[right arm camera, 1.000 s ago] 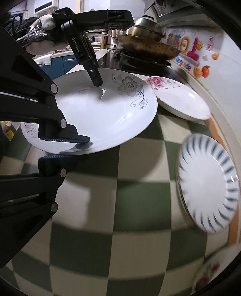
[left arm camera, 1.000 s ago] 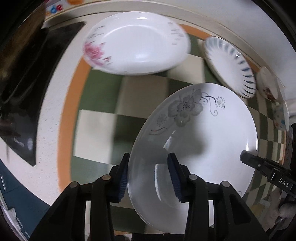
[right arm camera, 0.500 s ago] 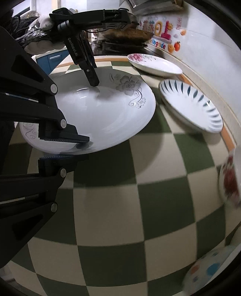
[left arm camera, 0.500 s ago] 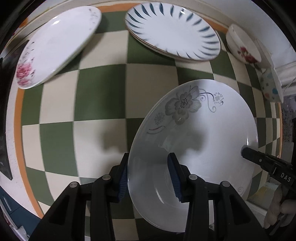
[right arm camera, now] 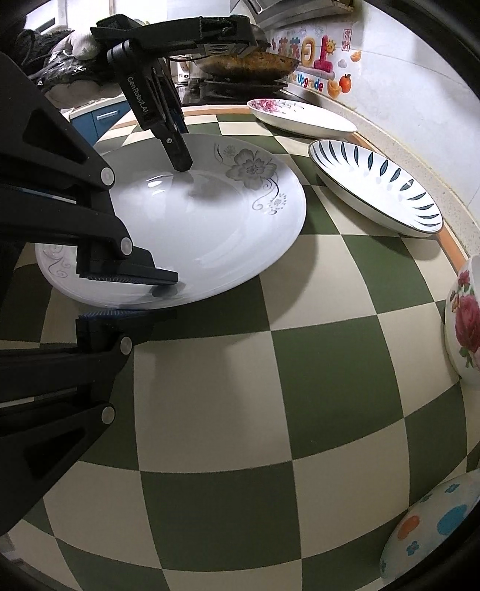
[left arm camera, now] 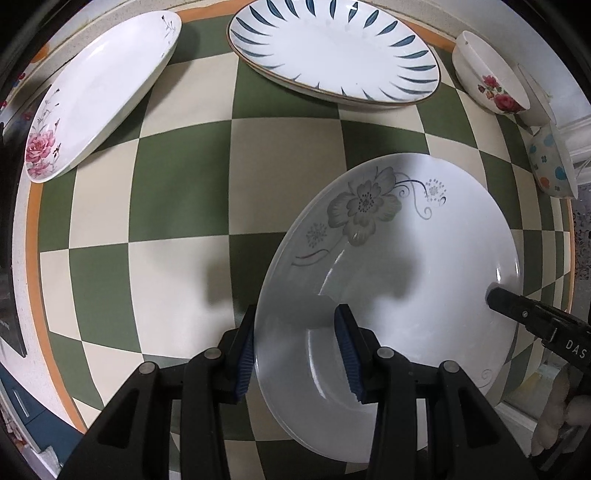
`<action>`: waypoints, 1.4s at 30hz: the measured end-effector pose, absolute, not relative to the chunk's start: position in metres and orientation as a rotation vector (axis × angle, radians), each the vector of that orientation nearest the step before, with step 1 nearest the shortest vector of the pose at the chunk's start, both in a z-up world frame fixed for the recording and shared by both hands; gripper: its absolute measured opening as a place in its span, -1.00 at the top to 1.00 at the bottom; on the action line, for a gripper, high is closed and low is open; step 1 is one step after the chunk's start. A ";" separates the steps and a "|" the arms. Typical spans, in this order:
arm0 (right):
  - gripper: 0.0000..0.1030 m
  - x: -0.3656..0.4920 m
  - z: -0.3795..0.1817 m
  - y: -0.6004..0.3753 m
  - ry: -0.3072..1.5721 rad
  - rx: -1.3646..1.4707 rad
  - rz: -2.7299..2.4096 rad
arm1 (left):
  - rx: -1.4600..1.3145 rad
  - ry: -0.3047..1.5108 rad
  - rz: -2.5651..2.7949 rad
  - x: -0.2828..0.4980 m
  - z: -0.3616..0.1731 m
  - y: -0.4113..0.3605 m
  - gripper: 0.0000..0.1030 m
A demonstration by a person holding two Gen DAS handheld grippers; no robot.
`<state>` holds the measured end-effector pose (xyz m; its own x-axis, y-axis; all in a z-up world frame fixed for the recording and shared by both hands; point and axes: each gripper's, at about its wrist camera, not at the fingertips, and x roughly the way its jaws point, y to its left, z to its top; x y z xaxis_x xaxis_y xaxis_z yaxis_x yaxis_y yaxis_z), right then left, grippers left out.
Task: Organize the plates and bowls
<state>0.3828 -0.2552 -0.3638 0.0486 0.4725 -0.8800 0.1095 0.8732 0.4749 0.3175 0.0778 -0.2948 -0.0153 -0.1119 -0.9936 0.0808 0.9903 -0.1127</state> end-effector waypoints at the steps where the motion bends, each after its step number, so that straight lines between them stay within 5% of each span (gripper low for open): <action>1: 0.74 0.383 -0.363 -0.255 1.513 0.477 0.292 | -0.023 1.581 -0.153 0.316 -0.295 0.079 0.26; 9: 0.70 0.382 -0.365 -0.252 1.516 0.474 0.267 | 0.003 1.580 -0.153 0.294 -0.279 0.080 0.25; 16: 0.68 0.388 -0.322 -0.268 1.473 0.477 0.173 | -0.036 1.395 -0.066 0.293 -0.194 0.154 0.25; 18: 0.45 0.395 -0.293 -0.265 1.418 0.474 0.172 | -0.086 1.356 -0.014 0.308 -0.179 0.174 0.25; 21: 0.14 0.413 -0.258 -0.240 1.357 0.464 0.212 | -0.174 1.331 0.073 0.381 -0.202 0.178 0.23; 23: 0.10 0.434 -0.242 -0.209 1.333 0.449 0.275 | -0.228 1.331 0.115 0.407 -0.222 0.184 0.23; 40: 0.11 0.648 -0.329 0.046 1.487 0.156 0.501 | -0.374 1.457 0.201 0.490 -0.331 0.267 0.23; 42: 0.23 0.656 -0.343 0.051 1.509 0.148 0.496 | -0.379 1.450 0.187 0.492 -0.334 0.266 0.27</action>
